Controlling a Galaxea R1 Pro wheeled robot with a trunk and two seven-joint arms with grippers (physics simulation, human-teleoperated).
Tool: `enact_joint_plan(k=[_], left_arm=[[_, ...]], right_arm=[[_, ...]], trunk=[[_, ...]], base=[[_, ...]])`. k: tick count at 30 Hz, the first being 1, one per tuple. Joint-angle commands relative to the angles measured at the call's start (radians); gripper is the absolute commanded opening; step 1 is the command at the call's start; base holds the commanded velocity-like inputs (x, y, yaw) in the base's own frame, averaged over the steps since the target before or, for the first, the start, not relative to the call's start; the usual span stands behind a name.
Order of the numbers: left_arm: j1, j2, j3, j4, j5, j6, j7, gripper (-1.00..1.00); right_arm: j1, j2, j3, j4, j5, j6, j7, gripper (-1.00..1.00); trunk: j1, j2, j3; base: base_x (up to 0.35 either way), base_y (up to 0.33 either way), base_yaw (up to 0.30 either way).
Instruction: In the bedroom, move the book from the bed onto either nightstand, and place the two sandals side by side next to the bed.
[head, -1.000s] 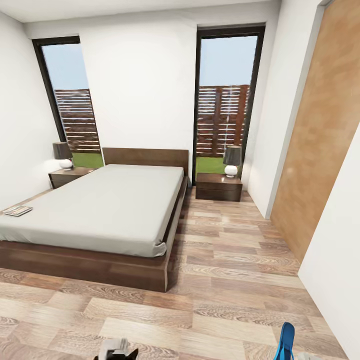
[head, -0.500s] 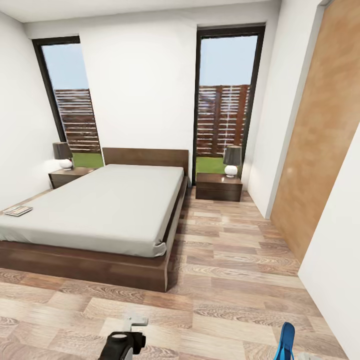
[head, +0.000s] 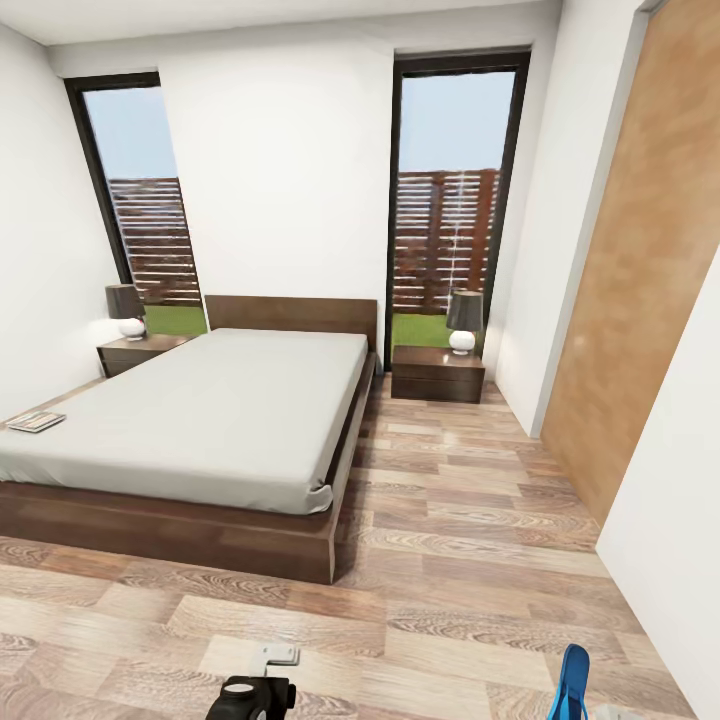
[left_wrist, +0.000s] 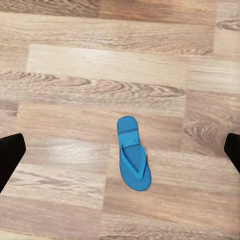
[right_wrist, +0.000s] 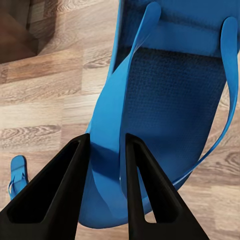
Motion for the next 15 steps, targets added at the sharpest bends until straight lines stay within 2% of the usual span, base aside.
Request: enact_joint_plan(k=[1,4,15], left_arm=[[-0.001,0.001,-0.005,-0.001,0.011,0.004,0.009,1.0],[-0.001,0.001,-0.005,-0.002,0.011,0.004,0.009,1.0],[-0.001,0.0,-0.005,-0.001,0.013,0.005,0.007,1.0]], right_arm=[[-0.001,0.0,0.008,0.001,-0.008,-0.004,0.004,-1.0],[-0.001,0.0,0.008,0.001,-0.008,-0.003,0.004,-1.0],[-0.001,0.0,0.008,0.001,-0.008,-0.005,0.004,-1.0]], trunk=[[0.0,-0.001,-0.001],[0.0,-0.001,-0.001],[0.042,-0.078,-0.036]], base=[[0.0,0.0,0.0],[0.0,0.0,0.0],[0.0,0.0,0.0]])
